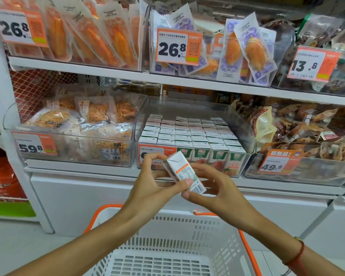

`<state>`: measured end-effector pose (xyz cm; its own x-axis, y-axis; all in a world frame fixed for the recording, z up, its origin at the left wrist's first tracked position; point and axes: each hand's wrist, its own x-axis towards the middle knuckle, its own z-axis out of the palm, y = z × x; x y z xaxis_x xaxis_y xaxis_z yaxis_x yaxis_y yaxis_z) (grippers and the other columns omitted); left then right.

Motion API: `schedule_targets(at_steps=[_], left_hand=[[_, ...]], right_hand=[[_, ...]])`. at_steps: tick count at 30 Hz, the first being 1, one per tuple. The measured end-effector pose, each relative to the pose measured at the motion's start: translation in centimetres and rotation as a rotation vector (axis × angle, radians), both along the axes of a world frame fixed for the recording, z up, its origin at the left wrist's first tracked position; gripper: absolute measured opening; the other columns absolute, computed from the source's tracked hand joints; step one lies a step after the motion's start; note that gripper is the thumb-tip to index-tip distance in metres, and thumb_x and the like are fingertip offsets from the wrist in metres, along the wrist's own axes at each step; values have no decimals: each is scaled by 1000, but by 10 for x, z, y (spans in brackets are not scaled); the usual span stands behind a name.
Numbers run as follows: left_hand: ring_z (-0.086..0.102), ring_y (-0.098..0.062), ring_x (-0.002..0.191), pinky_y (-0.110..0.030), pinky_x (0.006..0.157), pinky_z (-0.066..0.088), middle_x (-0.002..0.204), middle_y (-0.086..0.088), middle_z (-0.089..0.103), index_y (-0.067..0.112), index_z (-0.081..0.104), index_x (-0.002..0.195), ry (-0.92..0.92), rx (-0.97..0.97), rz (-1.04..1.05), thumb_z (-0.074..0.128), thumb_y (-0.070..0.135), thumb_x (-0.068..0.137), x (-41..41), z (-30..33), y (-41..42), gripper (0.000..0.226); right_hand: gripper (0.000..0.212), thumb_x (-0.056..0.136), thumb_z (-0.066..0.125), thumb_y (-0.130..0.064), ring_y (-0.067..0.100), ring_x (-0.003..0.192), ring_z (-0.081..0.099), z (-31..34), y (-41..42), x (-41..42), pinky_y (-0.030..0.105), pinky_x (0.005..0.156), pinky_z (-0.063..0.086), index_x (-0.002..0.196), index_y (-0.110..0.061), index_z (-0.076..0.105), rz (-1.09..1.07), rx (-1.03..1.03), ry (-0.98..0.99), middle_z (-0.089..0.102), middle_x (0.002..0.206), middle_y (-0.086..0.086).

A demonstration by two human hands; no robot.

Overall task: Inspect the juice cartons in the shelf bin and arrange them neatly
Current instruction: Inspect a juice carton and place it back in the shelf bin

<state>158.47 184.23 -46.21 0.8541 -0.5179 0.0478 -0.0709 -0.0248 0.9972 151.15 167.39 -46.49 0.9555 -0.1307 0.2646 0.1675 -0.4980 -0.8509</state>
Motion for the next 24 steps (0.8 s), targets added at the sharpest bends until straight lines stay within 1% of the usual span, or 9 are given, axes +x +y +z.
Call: schedule_targets(at_steps=[3,6,8,10,13,16,20,22,24], left_hand=[[69,5,80,-10,56,49,90,15,75,45,44,107,-8,-17,-34,82,31,73,0,1,-1,53],[70,-1,89,-13,64,55,95,10,76,46,48,110,42,-10,-99,79,29,78,6,5,1,47],[72,-6,91,-20,72,59,96,6,77,45,52,111,106,-27,-130,76,33,80,12,9,4,42],[73,-9,89,-23,76,60,93,2,77,36,58,114,167,-54,-130,74,36,81,16,11,8,37],[73,-14,93,-30,84,59,97,-4,77,22,61,116,264,-59,-108,75,40,78,20,8,9,44],[72,-14,96,-26,79,59,101,-3,76,20,68,113,304,-23,-131,72,38,82,24,8,12,36],[73,-16,94,-22,77,59,100,-2,77,21,76,102,255,1,-165,73,36,80,34,13,18,27],[74,-17,90,-22,75,60,98,-1,77,20,71,111,207,-26,-99,75,31,79,41,19,17,34],[74,-9,84,-17,66,58,92,7,77,26,66,113,94,-52,-10,76,27,79,52,31,13,35]], right_hand=[[52,73,85,-27,5,101,66,0,0,0,24,83,55,120,-37,63,-53,-19,-47,69,111,-17],[54,69,88,-26,1,100,63,-2,1,-3,18,85,52,116,-35,64,-196,-253,-193,67,109,-20],[55,67,89,-22,1,99,62,-2,1,-4,22,85,52,114,-33,64,-241,-361,-268,64,109,-20],[56,67,89,-20,4,103,61,-2,1,-4,28,86,53,116,-31,64,-251,-465,-299,63,113,-17],[57,67,89,-17,11,109,58,-2,5,-3,26,83,53,118,-28,64,-245,-665,-359,60,122,-10],[57,68,88,-17,12,106,54,-2,11,-3,24,74,54,117,-27,62,-200,-779,-412,57,121,-7],[62,68,88,-22,11,107,54,6,7,3,23,71,54,119,-33,55,-185,-827,-392,52,126,-12],[59,73,83,-25,11,110,57,10,-1,12,21,74,53,123,-34,53,-151,-884,-404,51,132,-13],[45,85,70,-33,9,117,54,15,-12,24,20,81,51,126,-38,52,-127,-924,-444,48,141,-13]])
